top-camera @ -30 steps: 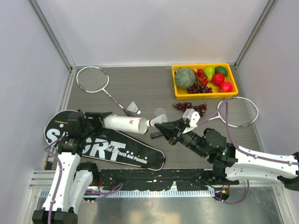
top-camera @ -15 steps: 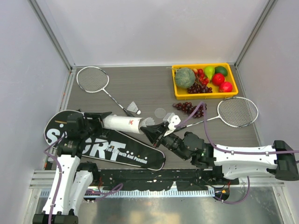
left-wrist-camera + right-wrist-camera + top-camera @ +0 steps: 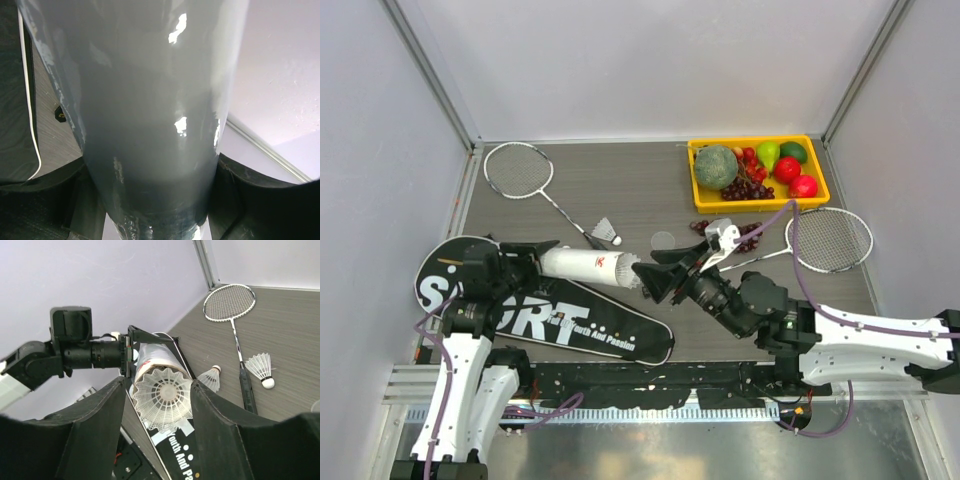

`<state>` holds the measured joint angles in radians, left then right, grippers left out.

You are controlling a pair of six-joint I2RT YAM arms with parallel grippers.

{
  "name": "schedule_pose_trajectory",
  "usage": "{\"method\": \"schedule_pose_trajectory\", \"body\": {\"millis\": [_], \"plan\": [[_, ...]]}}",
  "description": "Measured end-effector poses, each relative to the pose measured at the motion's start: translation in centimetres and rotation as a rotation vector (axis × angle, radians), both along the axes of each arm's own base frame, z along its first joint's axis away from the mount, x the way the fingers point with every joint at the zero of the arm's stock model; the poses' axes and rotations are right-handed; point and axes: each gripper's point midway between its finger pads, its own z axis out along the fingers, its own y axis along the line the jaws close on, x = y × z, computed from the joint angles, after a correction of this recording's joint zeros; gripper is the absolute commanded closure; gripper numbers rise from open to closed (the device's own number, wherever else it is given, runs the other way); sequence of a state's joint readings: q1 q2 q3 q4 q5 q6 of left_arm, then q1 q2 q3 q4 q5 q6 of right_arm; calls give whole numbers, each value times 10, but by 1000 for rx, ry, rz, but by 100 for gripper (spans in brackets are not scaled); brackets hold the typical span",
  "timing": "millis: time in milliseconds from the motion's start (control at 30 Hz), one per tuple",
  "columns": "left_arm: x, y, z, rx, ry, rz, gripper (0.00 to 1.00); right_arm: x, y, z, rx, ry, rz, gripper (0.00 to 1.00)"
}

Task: Pack up the badminton gear

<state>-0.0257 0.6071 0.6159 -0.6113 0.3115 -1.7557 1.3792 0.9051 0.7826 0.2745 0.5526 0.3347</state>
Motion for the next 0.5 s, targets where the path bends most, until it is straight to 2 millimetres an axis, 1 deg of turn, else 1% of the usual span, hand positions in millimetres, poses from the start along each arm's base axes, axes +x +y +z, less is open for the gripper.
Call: {"method": "schedule_pose_trajectory", "body": {"millis": [100, 200, 267, 367, 500], "plan": [[-1, 0, -1, -3, 3, -1, 77, -1, -12, 14, 11, 38, -15, 39], [-1, 0, -2, -4, 3, -1, 78, 2, -20, 12, -26, 71, -42, 32], [-2, -1, -2, -5, 3, -2, 78, 3, -22, 4, -63, 87, -50, 29], [-2, -2, -3, -9, 4, -8, 78, 7, -22, -14, -133, 109, -46, 27], [-3, -4, -2, -16, 3, -19, 79, 14, -19, -36, -206, 143, -36, 27]]}}
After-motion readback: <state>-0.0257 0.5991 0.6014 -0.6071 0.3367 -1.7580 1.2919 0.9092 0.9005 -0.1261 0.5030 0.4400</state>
